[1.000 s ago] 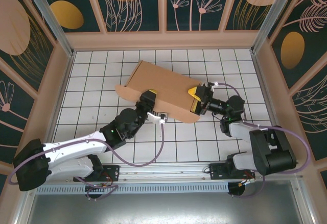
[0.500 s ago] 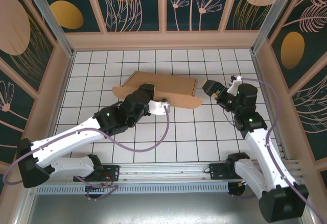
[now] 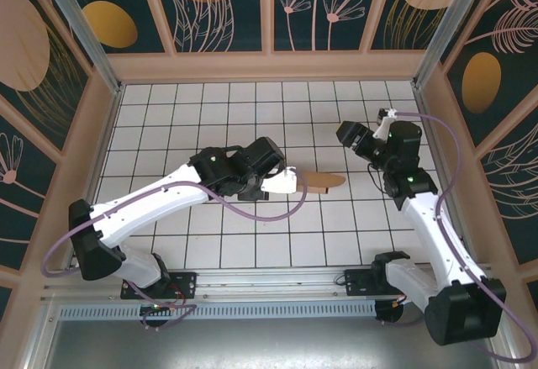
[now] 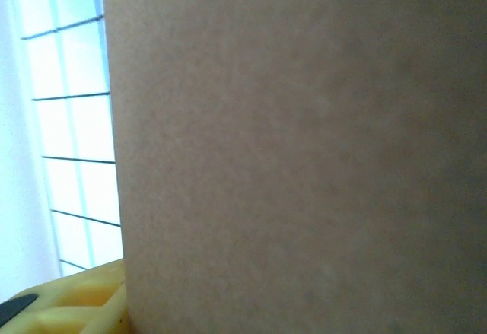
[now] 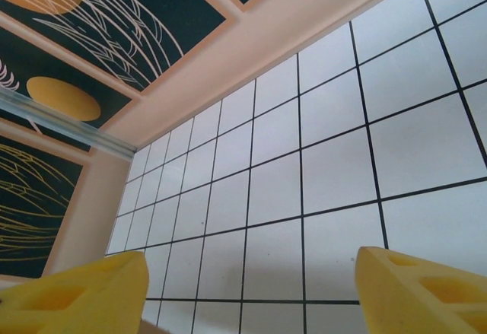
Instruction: Fold the paper box
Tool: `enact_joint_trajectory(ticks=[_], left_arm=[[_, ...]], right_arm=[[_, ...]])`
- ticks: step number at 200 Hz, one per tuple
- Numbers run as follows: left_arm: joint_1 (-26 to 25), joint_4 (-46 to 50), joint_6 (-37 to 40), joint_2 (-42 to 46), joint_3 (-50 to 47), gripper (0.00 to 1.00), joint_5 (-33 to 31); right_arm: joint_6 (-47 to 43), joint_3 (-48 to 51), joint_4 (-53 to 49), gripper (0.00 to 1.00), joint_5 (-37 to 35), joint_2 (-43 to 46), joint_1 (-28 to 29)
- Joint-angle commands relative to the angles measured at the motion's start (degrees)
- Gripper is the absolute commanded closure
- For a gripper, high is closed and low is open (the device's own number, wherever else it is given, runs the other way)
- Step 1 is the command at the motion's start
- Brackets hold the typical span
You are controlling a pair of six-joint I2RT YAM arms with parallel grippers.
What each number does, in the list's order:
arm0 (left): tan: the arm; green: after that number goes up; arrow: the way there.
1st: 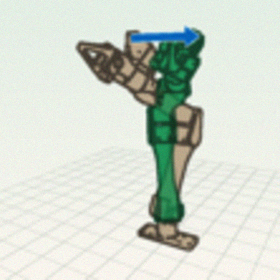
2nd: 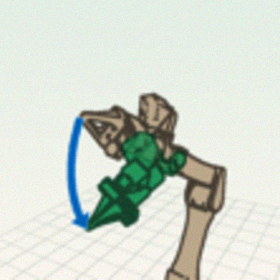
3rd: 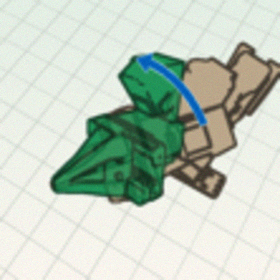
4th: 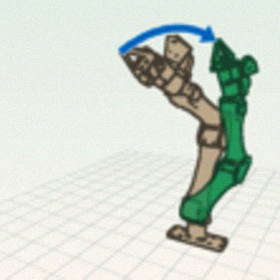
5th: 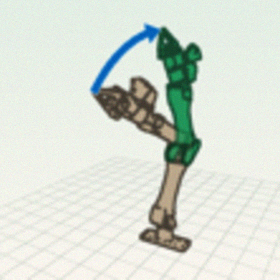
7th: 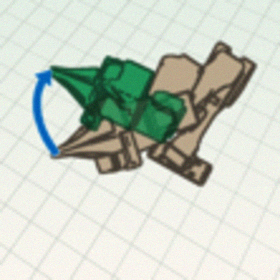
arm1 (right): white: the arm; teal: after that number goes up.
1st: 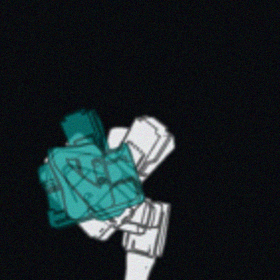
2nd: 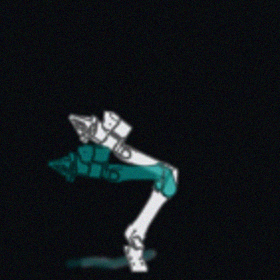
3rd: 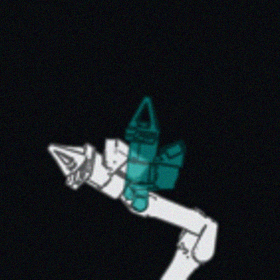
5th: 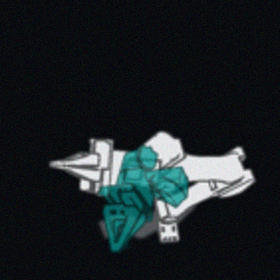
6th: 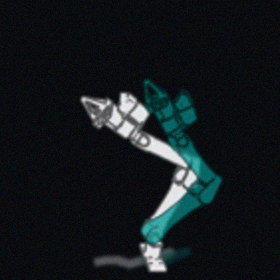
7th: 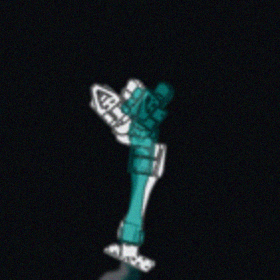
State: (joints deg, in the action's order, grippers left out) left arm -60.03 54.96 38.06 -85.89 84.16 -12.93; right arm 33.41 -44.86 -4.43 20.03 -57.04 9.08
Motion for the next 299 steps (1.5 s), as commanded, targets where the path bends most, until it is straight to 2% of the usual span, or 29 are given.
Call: enact_joint_trajectory(ticks=[1,17,36,52,69,83,110,142,159,185,236,273,299], left_arm=[[-0.17,5.29,-2.66,-1.87,2.75,0.43,5.06],[-0.17,5.34,-2.74,-2.94,2.61,0.41,6.45],[0.00,4.34,-2.32,-3.72,1.80,0.41,8.29],[0.93,3.31,-2.88,-5.16,2.77,0.41,10.13],[2.61,2.64,-4.08,-7.34,4.82,0.41,11.85],[3.97,2.37,-5.03,-9.10,6.72,0.43,13.32],[5.51,0.88,-6.35,-10.91,7.19,0.46,14.66],[6.47,-1.21,-6.77,-10.69,4.86,0.46,14.59],[6.52,-2.06,-7.01,-10.22,3.90,0.36,13.95],[6.56,-3.42,-7.51,-9.78,2.31,0.28,12.51],[6.57,-4.39,-6.73,-9.09,3.54,0.18,9.16],[6.57,-4.79,-5.90,-6.40,4.00,0.10,6.36],[6.56,-7.99,-5.34,-3.37,2.71,0.06,5.63]], right_arm=[[0.28,-1.02,5.49,0.35,2.98,-6.38,-0.08],[-2.22,-2.73,6.63,0.48,6.85,-13.37,1.26],[-7.07,-8.62,1.62,0.55,10.26,-23.00,4.45],[-9.84,-12.68,-1.57,0.65,13.47,-31.21,6.65],[-11.71,-15.46,-2.49,0.71,18.62,-38.60,8.34],[-13.74,-17.78,-4.05,0.74,18.38,-42.78,9.83],[-16.35,-21.42,-6.90,0.74,16.54,-47.78,12.54],[-16.71,-21.62,-6.14,0.73,15.99,-47.63,13.33],[-17.12,-21.09,-5.87,0.70,14.54,-46.11,13.33],[-17.66,-20.37,-5.73,0.64,13.89,-43.76,13.16],[-17.66,-19.91,-5.37,0.58,14.08,-40.97,12.59],[-19.70,-19.85,-6.90,0.50,10.63,-36.79,12.28],[-21.51,-19.13,-6.85,0.40,8.62,-32.51,12.24]])
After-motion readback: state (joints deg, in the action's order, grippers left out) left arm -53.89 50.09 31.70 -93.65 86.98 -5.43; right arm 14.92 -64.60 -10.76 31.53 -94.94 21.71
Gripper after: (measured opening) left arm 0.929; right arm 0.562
